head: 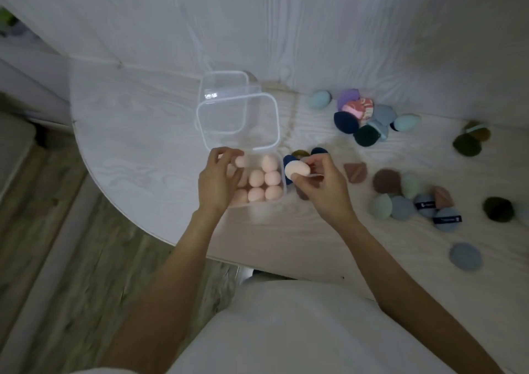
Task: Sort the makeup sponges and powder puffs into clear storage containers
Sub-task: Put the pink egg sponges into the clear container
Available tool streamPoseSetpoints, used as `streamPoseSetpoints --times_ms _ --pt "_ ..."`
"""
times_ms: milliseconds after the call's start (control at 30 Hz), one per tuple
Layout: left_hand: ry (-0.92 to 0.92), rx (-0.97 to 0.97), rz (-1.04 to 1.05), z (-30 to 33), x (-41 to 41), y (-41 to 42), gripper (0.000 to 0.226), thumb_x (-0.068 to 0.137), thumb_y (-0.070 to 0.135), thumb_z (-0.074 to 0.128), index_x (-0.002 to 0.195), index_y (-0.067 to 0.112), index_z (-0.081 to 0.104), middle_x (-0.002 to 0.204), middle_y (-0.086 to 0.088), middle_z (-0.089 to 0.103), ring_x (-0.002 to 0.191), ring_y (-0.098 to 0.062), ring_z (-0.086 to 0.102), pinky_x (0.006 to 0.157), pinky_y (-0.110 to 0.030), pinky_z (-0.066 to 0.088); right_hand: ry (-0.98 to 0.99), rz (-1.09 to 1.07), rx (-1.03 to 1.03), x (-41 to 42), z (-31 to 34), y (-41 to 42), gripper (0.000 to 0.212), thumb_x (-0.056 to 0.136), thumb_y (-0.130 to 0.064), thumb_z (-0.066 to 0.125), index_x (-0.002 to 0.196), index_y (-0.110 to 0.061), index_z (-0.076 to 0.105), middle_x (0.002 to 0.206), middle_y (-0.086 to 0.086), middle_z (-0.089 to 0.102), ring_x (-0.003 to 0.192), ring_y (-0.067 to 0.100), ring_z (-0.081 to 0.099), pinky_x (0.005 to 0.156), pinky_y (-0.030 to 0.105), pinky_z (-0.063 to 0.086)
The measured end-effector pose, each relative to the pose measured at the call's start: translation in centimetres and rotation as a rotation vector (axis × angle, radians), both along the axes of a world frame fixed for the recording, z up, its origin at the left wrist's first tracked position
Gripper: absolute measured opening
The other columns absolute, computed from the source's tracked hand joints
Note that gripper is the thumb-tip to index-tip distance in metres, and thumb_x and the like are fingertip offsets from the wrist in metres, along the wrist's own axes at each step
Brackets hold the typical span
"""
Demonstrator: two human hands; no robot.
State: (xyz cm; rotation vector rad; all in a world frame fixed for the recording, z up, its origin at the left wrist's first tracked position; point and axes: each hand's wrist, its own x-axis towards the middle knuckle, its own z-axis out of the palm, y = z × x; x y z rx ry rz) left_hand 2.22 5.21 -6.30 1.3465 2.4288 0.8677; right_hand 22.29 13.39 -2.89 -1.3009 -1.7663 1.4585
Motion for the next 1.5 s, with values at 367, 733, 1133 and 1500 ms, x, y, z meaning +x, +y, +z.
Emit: streamPoseSetpoints --times_ms 367,733,1133,1500 --pt "0.084 -0.072 -0.203 -2.0 -1.2 0.3 0.045 0.081 0.04 0.043 0.112 0.017 0.066 0.113 -0.003 0.065 0.078 -0.025 0.067 0.057 -0.032 0.05 -0.006 0.01 0.012 -3.4 -0.8 -0.1 0.029 0.079 -0.015 0.072 0.1 -0.015 0.051 0.1 -0.001 0.059 0.088 0.004 0.058 0.071 0.01 0.047" --pt "0.094 -0.067 -0.114 -2.3 -2.6 0.6 0.016 0.079 -0.001 0.061 0.094 0.003 0.061 0.102 -0.014 0.058 0.063 -0.033 0.061 0.049 -0.035 0.045 -0.022 0.07 0.02 -4.7 -1.8 -0.2 0.03 0.077 -0.019 0.074 0.096 -0.018 0.051 0.096 -0.009 0.057 0.089 0.01 0.059 0.074 0.022 0.052" --pt "0.099 -0.327 -0.251 -2.2 -2.1 0.7 0.031 0.091 0.013 0.052 0.119 0.001 0.057 0.114 -0.021 0.059 0.093 -0.041 0.059 0.074 -0.044 0.042 -0.005 0.081 0.151 -4.9 -2.3 0.6 0.029 0.077 -0.006 0.072 0.097 -0.012 0.052 0.102 0.005 0.06 0.093 0.016 0.06 0.078 0.02 0.051" --pt "0.023 -0.198 -0.227 -2.2 -1.9 0.0 0.034 0.086 0.011 0.057 0.118 0.003 0.058 0.115 -0.017 0.06 0.093 -0.035 0.061 0.071 -0.039 0.045 -0.365 0.59 1.131 -9.0 -6.2 1.2 0.009 0.081 0.0 0.056 0.078 -0.006 0.063 0.078 0.009 0.061 0.07 0.024 0.056 0.069 0.034 0.045"
